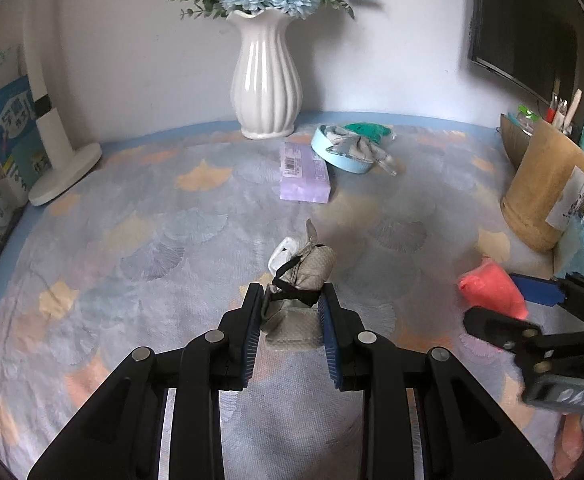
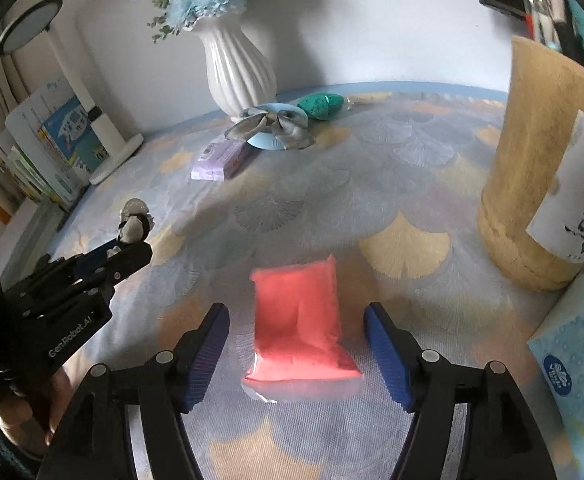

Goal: Organize soft objects
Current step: 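Carry the plush toy and red packet to the woven tray and release them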

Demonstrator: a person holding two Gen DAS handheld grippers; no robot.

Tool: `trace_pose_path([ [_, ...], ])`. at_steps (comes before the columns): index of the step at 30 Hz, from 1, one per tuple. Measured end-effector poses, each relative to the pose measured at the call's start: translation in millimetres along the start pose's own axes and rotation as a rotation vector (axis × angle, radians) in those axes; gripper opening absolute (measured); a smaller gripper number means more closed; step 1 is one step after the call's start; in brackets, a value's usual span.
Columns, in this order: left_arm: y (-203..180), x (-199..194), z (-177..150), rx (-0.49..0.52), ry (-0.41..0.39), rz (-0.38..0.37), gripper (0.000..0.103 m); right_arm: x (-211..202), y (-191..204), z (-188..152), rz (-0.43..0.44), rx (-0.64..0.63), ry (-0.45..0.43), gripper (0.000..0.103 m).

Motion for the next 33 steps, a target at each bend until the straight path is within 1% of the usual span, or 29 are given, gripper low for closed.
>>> trace_pose_path([
  [1,0,-2,0,0.0,-0.006,-0.006,0.025,1,4,1,-0.025,-0.021,0.005,0.068],
  [2,1,-4,0,-0.006,-0.014,-0.013,0.025,3,8,1,-0.05,-0.042,0.013,0.063],
  [3,2,-5,0,-0.014,-0.02,-0.017,0.025,5,12,2,-0.078,-0.066,0.02,0.049],
  [4,5,-6,0,-0.028,-0.024,-0.022,0.025,7,18,2,-0.096,-0.096,0.022,0.044],
  [5,6,-6,1,-0.038,-0.025,-0.022,0.025,6,21,1,-0.104,-0.118,0.021,0.042],
  [8,6,-7,1,-0.045,-0.025,-0.018,0.025,3,29,1,-0.12,-0.165,0.008,0.041],
  [10,2,-10,1,-0.031,-0.02,-0.02,0.025,-2,27,1,-0.119,-0.158,-0.011,0.041],
  [14,-16,-25,-2,-0.039,0.0,-0.106,0.025,-19,18,-2,-0.099,-0.12,-0.035,0.041],
  [17,-40,-41,1,-0.014,-0.011,-0.171,0.025,-49,6,-1,-0.098,-0.097,-0.093,0.041],
  [19,-60,-55,3,0.02,-0.029,-0.21,0.025,-69,-3,1,-0.12,-0.094,-0.127,0.041],
  [23,-104,-76,5,0.079,-0.043,-0.318,0.025,-115,-24,2,-0.158,-0.071,-0.2,0.041],
  [26,-135,-84,4,0.128,-0.035,-0.373,0.025,-139,-44,-1,-0.216,-0.042,-0.213,0.041],
  [30,-180,-88,4,0.184,0.009,-0.474,0.025,-158,-86,-13,-0.246,0.056,-0.208,0.041],
  [33,-210,-86,9,0.216,0.029,-0.528,0.025,-173,-121,-23,-0.268,0.138,-0.224,0.041],
])
Point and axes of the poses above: each gripper's, at about its wrist camera, not at the fingertips, and x roughly the way its jaws point, y to its left, z to its top, the point moved 2 cm from there along x, roughly the way its jaws point, and after that the axes turned 11 degrees about -x, right-handed, at the moved point
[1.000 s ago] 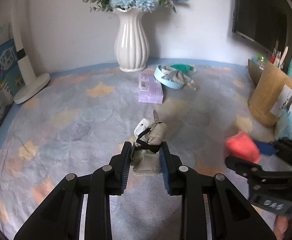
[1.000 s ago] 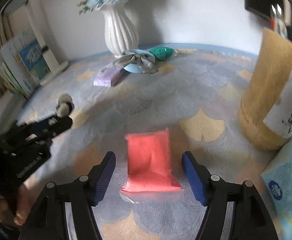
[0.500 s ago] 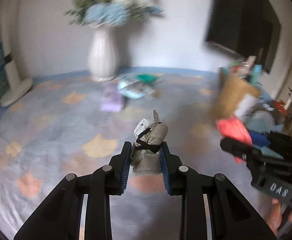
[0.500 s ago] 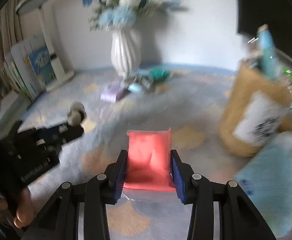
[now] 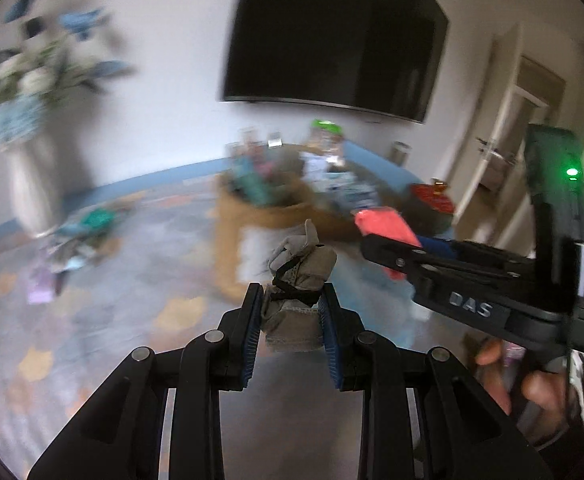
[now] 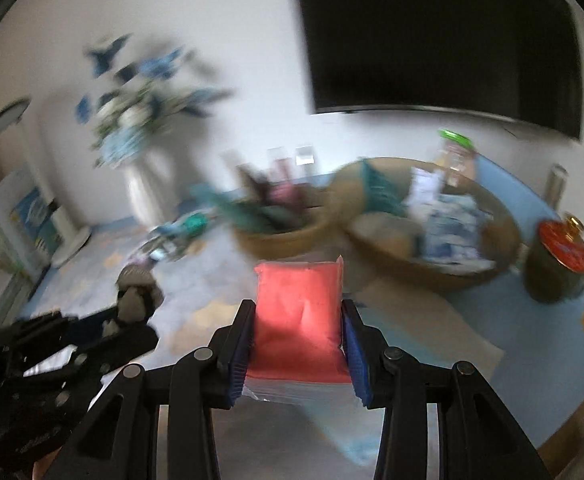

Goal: Organize soft objects
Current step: 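Carry the plush toy and red packet to the woven tray and release them, then return both open tools to the remaining items on the bed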

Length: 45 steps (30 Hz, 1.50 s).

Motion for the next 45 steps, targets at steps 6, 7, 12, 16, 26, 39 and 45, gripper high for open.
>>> trace_pose_path([
  [6,-51,35,29,0.069,0.031,-0.088,0.025,-11,-68,2,-0.033,0.13,-0.038,0.041],
  [7,-58,40,34,0.065,0.035,-0.104,0.025,-14,-77,3,-0.05,0.143,-0.047,0.041],
  [12,-79,72,59,0.041,0.028,-0.098,0.025,-19,-115,23,-0.112,0.178,-0.092,0.041],
  [16,-82,102,73,0.01,0.099,-0.082,0.025,-16,-140,46,-0.153,0.196,-0.129,0.041],
  [26,-79,146,93,0.014,0.093,0.026,0.026,42,-181,100,-0.085,0.252,-0.091,0.041],
  [39,-77,139,93,0.062,0.031,0.044,0.051,70,-195,108,-0.056,0.281,-0.05,0.075],
  [45,-72,95,84,0.058,0.001,0.025,0.057,43,-180,93,-0.021,0.269,-0.065,0.086],
])
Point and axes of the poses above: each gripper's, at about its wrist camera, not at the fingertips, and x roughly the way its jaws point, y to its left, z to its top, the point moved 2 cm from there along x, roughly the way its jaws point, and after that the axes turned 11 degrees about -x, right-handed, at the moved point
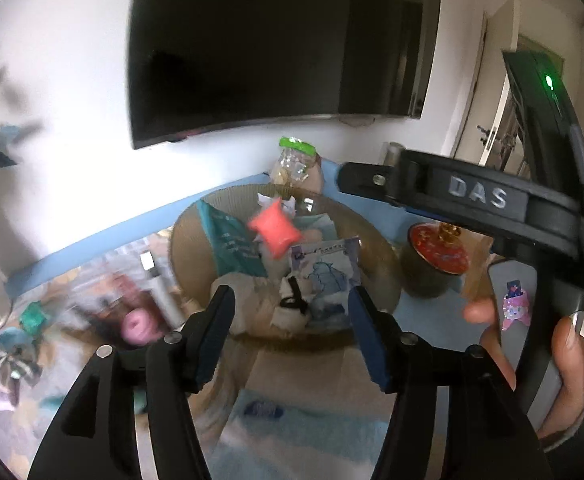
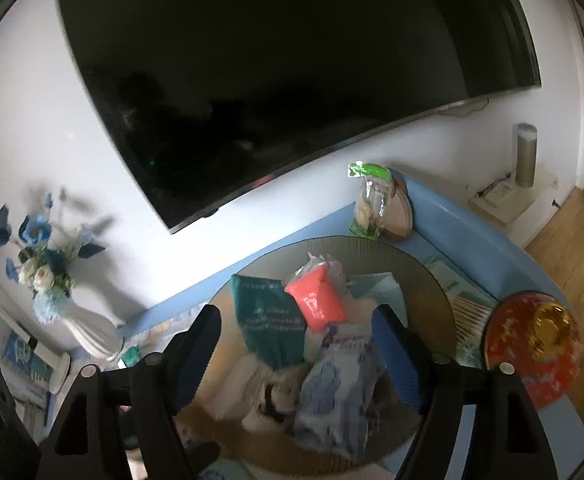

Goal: Organize soft objects
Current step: 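Return both open tools to the remaining items on the bed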

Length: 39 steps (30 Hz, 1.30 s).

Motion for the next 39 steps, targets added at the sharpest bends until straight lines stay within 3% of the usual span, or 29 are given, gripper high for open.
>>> trace_pose_path([
  [4,18,-46,-14,-0.021,-0.038,-0.007,0.057,-31,12,-9,-0.006,-0.023,-0.033,0.088],
  [8,50,-92,-31,-0.062,-0.089,0.04,0.064,-59,27,-17,0.037,-0.029,-0.061,0.095],
  [11,79,-122,-48,-0.065,-0.098,0.072,0.064,-78,48,-24,0.077,-0.054,-0.083,0.098],
  [14,120,-143,-69,-0.107,-0.09,0.151,0.064,-90,77,-40,0.131,-0.103,-0.085,0.101],
  [18,193,-161,-98,-0.248,-0.051,0.259,0.064,-90,130,-72,0.218,-0.212,-0.049,0.101],
  [24,272,-165,-125,-0.416,-0.027,0.359,0.064,-62,218,-111,0.288,-0.402,0.066,0.101],
  [29,301,-155,-148,-0.449,-0.003,0.424,0.064,-18,270,-140,0.316,-0.485,0.162,0.101],
  [32,310,-152,-161,-0.449,-0.005,0.481,0.064,17,285,-158,0.311,-0.508,0.221,0.101],
  [39,331,-149,-174,-0.525,-0.006,0.506,0.064,81,294,-195,0.269,-0.502,0.321,0.101],
])
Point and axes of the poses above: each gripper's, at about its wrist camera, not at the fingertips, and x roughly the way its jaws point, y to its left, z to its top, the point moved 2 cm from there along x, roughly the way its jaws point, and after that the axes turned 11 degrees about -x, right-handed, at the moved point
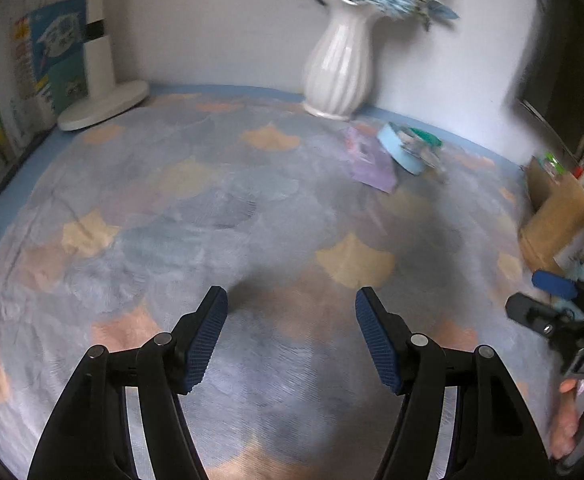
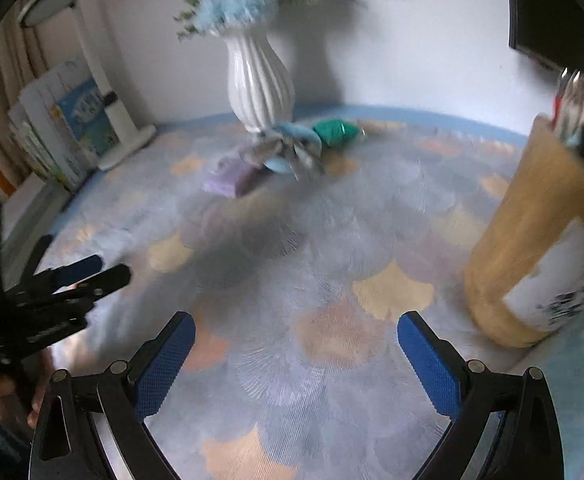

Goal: Organize soft objects
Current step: 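Return both open tools to the remaining items on the bed, then grasp the purple wipes packet with the left tool while the right tool grasps the plaid bow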

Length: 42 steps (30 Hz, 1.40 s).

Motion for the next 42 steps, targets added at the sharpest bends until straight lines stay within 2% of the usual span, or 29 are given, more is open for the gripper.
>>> trace_pose_path([
  [3,11,2,3,-0.063,-0.012,0.025,0.064,15,0,0,-0.032,0.009,0.005,0.101],
  [6,12,2,2,-0.064,-0.023,0.049,0.065,27,0,3,-0.073,0.027,0.021,0.101],
  [8,8,3,1,-0.044,-0.018,0.064,0.072,31,1,4,-0.09,0.032,0.026,0.101],
  [9,6,4,1,-0.033,-0.013,0.071,0.08,33,0,4,-0.107,0.031,0.032,0.101],
  [10,3,6,0,-0.017,-0.006,0.083,0.083,34,-1,3,-0.116,0.034,0.039,0.101],
  [14,-3,9,-3,0.023,0.002,0.127,0.085,36,-3,-1,-0.126,0.054,0.053,0.103],
  [16,-8,12,-4,0.046,0.019,0.133,0.096,38,-2,-1,-0.129,0.051,0.061,0.103],
  [20,-15,16,-6,0.088,0.039,0.161,0.102,42,3,-1,-0.163,0.015,0.085,0.103],
  [42,-14,16,-6,0.088,0.042,0.159,0.102,42,4,-3,-0.158,0.021,0.076,0.103],
])
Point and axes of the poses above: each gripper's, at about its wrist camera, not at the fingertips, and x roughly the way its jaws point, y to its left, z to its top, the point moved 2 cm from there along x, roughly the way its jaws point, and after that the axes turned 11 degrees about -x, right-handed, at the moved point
